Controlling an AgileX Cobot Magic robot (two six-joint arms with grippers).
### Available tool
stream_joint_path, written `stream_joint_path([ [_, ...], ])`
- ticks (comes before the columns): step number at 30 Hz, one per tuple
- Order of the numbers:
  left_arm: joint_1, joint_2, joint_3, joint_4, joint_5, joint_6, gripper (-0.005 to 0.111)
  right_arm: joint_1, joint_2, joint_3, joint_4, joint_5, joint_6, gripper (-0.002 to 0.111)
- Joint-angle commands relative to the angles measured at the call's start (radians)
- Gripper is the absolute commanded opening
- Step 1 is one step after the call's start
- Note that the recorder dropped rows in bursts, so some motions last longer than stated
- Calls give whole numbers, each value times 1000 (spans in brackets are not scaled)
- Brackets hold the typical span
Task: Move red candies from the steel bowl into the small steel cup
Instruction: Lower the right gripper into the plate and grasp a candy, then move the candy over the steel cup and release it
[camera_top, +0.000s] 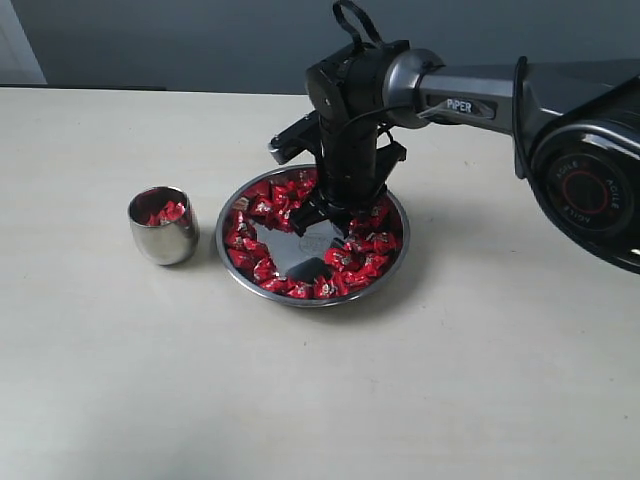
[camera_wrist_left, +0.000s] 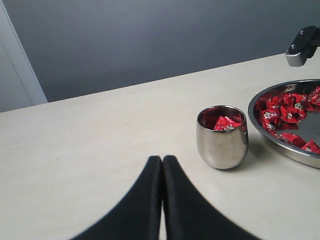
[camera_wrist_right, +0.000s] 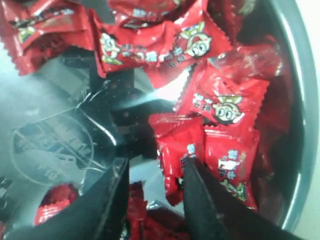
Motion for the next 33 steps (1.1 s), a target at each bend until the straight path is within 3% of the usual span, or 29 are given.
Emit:
stream_joint_path([
  [1, 0, -5, 4, -3, -10, -3, 1, -8, 22, 5, -19, 4, 1, 21],
  [6, 0, -5, 4, -3, -10, -3, 1, -8, 25, 5, -15, -11, 4, -1],
  [11, 0, -5, 4, -3, -10, -3, 1, 0, 22, 5, 13, -17, 4, -1],
  [28, 0, -5, 4, -3, -10, -3, 1, 60, -148, 5, 368, -229, -142, -1],
  [33, 0, -5, 4, -3, -10, -3, 1, 76, -161, 5, 732, -282, -383, -1],
])
